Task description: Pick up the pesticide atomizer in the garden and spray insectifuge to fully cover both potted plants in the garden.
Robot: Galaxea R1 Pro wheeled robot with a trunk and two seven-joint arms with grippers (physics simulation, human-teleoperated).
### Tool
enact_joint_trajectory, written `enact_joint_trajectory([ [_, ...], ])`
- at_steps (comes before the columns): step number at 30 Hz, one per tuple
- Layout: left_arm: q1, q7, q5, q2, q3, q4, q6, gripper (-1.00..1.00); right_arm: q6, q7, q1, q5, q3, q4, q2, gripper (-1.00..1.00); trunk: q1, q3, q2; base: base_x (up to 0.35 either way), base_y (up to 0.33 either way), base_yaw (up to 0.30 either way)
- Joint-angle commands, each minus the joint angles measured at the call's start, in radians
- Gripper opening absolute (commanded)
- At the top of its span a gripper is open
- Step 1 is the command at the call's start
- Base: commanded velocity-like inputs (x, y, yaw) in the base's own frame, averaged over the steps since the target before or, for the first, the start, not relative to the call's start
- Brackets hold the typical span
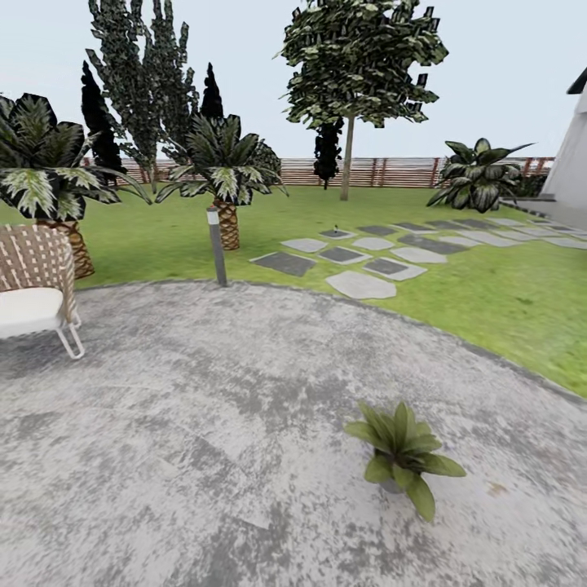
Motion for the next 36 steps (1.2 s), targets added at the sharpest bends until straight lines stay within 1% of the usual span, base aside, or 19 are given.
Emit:
enact_joint_trajectory([
  [1,-0.001,-0.001,-0.001,0.000,0.005,0.001,-0.003,1.00,-0.003,-0.002,0.000,0.001,-0.001,0.001,0.000,1.00,0.000,-0.001,0.000,0.339,0.000,0.096],
  [15,-0.001,-0.001,-0.001,-0.001,0.005,0.001,-0.004,1.00,-0.003,-0.001,0.000,0.001,0.000,0.000,0.000,1.00,0.000,-0.001,0.000,0.339,0.013,0.012],
  [33,-0.001,-0.001,-0.001,-0.001,0.005,0.001,-0.003,1.00,-0.003,-0.001,0.000,0.001,0.001,0.001,0.000,1.00,0.000,-0.001,0.000,0.336,0.116,0.271],
  [36,-0.001,-0.001,-0.001,-0.001,0.005,0.001,-0.003,1.00,-0.003,-0.001,0.000,0.001,0.000,0.001,0.000,1.00,0.000,-0.001,0.000,0.333,0.120,0.181],
])
